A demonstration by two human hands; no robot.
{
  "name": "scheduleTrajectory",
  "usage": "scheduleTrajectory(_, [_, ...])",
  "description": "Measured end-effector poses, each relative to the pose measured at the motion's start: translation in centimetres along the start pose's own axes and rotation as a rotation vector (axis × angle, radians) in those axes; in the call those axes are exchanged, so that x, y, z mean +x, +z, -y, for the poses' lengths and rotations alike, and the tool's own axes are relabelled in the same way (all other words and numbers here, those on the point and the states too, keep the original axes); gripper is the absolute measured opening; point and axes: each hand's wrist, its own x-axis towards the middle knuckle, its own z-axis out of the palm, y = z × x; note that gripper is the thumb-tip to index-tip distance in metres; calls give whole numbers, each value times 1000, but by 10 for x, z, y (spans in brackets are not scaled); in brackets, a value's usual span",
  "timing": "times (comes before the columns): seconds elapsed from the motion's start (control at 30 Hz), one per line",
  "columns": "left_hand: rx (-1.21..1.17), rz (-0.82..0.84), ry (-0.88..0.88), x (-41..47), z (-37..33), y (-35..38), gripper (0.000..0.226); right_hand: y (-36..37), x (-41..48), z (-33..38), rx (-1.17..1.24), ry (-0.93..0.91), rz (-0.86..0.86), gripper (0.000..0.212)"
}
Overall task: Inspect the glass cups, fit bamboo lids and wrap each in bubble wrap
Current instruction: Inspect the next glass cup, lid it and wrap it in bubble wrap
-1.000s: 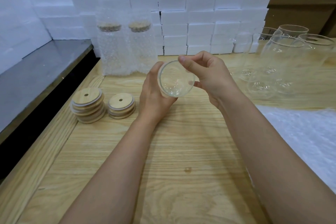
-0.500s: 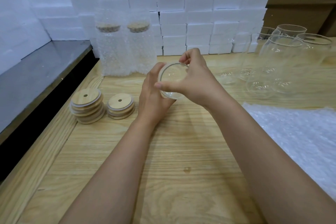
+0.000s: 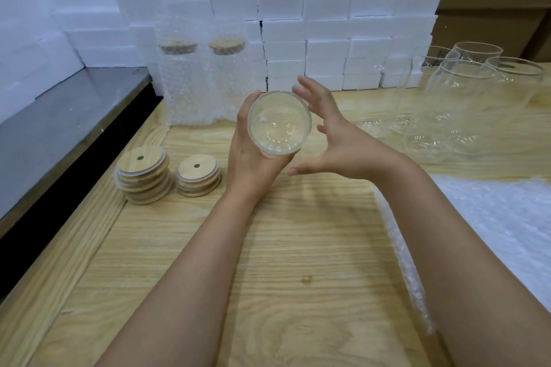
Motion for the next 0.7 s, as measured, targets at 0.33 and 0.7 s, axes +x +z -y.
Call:
scheduleTrajectory(0.33, [-82, 29, 1, -2, -6, -2, 116, 16, 8, -7, 245, -10, -316, 69])
scheduleTrajectory(0.7, [-605, 314, -243, 7, -24, -3, 54, 19, 11, -2, 514, 257, -599, 31])
